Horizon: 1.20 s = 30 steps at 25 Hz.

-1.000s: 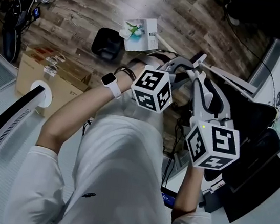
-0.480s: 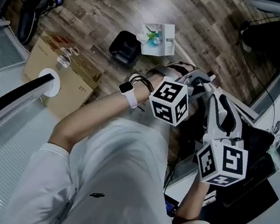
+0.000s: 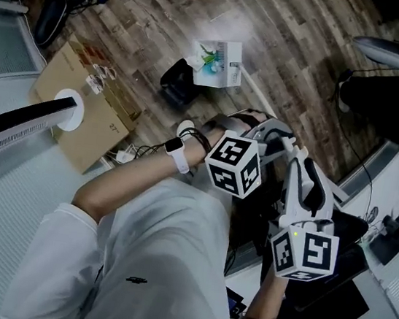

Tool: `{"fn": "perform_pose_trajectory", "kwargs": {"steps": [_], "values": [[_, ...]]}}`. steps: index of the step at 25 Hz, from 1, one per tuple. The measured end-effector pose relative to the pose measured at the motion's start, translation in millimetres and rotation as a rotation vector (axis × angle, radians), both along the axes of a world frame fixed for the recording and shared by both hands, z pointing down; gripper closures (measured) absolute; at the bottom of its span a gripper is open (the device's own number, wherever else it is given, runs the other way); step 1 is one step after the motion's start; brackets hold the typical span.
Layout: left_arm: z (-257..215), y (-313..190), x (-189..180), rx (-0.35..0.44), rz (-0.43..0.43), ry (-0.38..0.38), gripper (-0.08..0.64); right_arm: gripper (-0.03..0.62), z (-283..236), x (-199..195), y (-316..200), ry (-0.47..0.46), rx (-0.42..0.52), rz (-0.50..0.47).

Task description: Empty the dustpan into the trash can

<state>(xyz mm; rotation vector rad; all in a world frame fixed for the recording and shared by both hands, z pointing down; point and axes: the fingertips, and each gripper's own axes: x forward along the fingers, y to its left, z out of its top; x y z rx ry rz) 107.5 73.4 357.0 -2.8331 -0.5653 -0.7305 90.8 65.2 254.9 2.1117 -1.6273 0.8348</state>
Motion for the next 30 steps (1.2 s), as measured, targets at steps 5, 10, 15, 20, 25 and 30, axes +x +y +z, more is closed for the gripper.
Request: {"fn": "perform_pose_trajectory", "kwargs": {"steps": [5,10,15,20,25,30], "values": [[-9,-13,-2,-0.014,-0.103,0.016,0.448,0.480,-9,-10,-13,0.080,-0.010,-0.143],[-4,-35,-20,-0.070,-0.237,0.009,0.440,0.480,-5,-37,-32,0.158,-0.018,-0.301],[-2,-52,-35,-0.102,-0.326,0.008,0.433,0.481,-2,-55,-46,0.202,-0.020,-0.404],[2,-74,-60,-0.103,-0.416,0.015,0.430,0.482,0,-86,-68,0.231,-0.006,-0.519],[-1,-93,-74,-0.118,-0.509,0.036,0.430,0.482,-4,-105,-84,0.307,-0.001,-0.651],[0,-107,-89,-0.116,-0.586,0.055,0.426,0.482,0,-125,-90,0.359,0.003,-0.774]]}}
